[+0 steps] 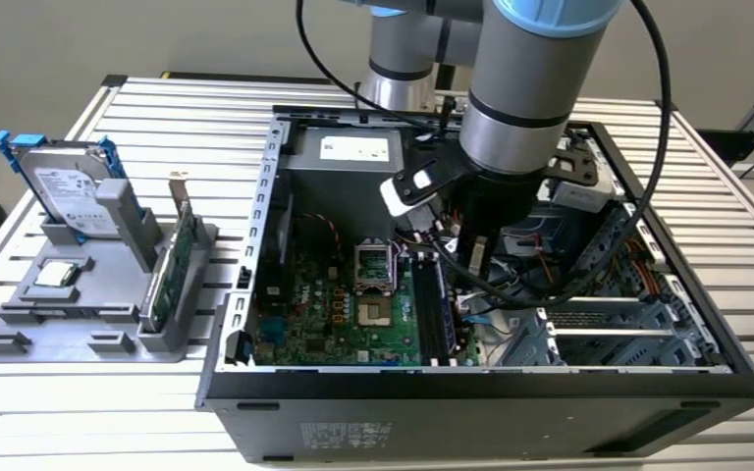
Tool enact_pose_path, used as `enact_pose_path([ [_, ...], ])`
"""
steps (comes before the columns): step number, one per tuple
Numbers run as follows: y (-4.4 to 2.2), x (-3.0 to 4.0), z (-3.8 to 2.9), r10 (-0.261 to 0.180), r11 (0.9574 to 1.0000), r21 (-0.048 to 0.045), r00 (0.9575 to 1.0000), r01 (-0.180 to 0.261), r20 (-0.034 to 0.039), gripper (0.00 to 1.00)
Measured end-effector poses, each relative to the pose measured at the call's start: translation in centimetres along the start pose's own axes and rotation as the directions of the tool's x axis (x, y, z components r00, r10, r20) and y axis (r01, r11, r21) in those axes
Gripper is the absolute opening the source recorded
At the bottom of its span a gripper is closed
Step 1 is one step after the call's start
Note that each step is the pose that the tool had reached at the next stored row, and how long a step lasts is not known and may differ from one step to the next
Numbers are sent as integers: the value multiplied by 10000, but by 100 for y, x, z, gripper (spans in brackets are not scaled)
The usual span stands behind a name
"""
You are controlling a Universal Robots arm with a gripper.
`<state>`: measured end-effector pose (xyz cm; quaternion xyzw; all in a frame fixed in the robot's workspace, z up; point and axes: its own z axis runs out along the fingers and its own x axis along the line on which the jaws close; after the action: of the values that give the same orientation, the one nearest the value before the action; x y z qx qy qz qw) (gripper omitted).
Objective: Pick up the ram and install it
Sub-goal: 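Press down the ram until it locks into place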
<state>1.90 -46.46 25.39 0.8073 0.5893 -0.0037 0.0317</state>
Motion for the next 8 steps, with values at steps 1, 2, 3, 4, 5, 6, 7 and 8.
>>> enact_pose_path([
  [1,-3,-1,0,-91,10000,-4,10000,91,-4,0],
  [2,-6,-1,1,-191,9998,-8,9998,191,-9,0],
  [3,-8,-2,1,-287,9996,-13,9996,287,-11,0],
  [4,-12,-2,2,-383,9993,-17,9993,383,-17,0],
  [5,-15,-3,2,-478,9989,-21,9989,478,-21,0],
  [6,-17,-4,2,-572,9984,-26,9984,572,-24,0],
  [7,-21,-4,3,-671,9977,-30,9977,671,-29,0],
  [8,-24,-5,3,-758,9971,-34,9971,758,-33,0],
])
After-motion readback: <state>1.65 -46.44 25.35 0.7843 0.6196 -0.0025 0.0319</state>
